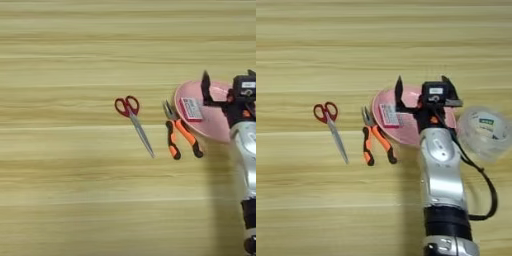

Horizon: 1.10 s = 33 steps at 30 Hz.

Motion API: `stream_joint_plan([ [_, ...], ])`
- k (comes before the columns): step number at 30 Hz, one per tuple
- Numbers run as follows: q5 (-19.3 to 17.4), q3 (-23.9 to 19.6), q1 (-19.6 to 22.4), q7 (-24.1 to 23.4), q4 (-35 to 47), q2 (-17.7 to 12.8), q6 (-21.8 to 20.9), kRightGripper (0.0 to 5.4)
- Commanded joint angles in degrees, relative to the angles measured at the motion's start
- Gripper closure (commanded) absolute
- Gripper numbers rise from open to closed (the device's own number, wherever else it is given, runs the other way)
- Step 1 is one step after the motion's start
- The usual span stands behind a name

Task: Move the objects on the table

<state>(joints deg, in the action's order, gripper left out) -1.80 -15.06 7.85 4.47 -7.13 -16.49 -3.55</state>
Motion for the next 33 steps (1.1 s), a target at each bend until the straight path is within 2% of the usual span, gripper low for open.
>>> stream_joint_plan([
  [1,1.54,-1.81,-0.34,1.09,5.52,-5.42,1.99,0.03],
  [8,2.05,-4.29,-4.31,4.95,7.69,-11.12,9.55,0.03],
  [12,1.20,-4.57,-6.86,10.49,9.81,-14.76,15.63,0.03],
  [14,1.54,-5.23,-7.39,11.81,10.53,-16.35,17.49,0.03],
  [24,-0.48,-12.22,-7.24,19.24,14.44,-25.09,23.52,0.03],
  [33,-1.15,-14.45,-8.32,27.83,13.44,-32.04,26.45,0.03],
])
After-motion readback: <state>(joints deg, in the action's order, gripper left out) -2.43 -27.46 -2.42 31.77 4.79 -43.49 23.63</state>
